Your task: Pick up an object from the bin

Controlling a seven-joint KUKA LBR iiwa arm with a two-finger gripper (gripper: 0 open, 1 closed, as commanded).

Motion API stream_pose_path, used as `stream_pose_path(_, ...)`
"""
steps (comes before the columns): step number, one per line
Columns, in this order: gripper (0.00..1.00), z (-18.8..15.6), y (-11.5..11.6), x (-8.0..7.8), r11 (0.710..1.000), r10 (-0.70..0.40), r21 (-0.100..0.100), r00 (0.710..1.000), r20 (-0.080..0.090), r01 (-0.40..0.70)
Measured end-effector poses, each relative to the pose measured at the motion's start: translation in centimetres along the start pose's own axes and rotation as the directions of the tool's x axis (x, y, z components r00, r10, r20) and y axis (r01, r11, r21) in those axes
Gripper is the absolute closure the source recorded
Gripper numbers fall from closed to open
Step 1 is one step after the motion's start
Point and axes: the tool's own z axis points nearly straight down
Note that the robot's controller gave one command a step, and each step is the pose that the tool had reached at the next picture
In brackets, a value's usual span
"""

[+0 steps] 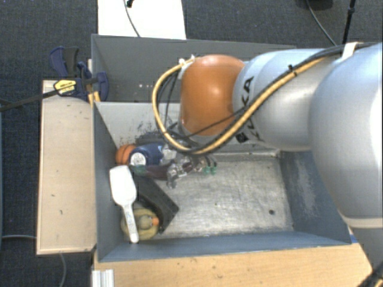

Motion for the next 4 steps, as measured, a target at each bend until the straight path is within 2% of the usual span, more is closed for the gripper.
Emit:
stream_pose_path(1, 1.0, -0.1, -0.3, -0.1, 1.0, 0.011, 0.001, 1.0, 0.002, -0.011)
stream_pose_path(2, 1.0, 0.9, -2.4, -0.6, 0.986, -0.165, 0.001, 0.986, -0.005, 0.165)
stream_pose_path(3, 1.0, 1.1, -4.5, -1.4, 0.964, -0.267, 0.006, 0.964, 0.004, 0.267)
stream_pose_path(4, 1.0, -0.1, -4.1, -0.4, 0.999, -0.041, 0.002, 0.999, -0.017, 0.042)
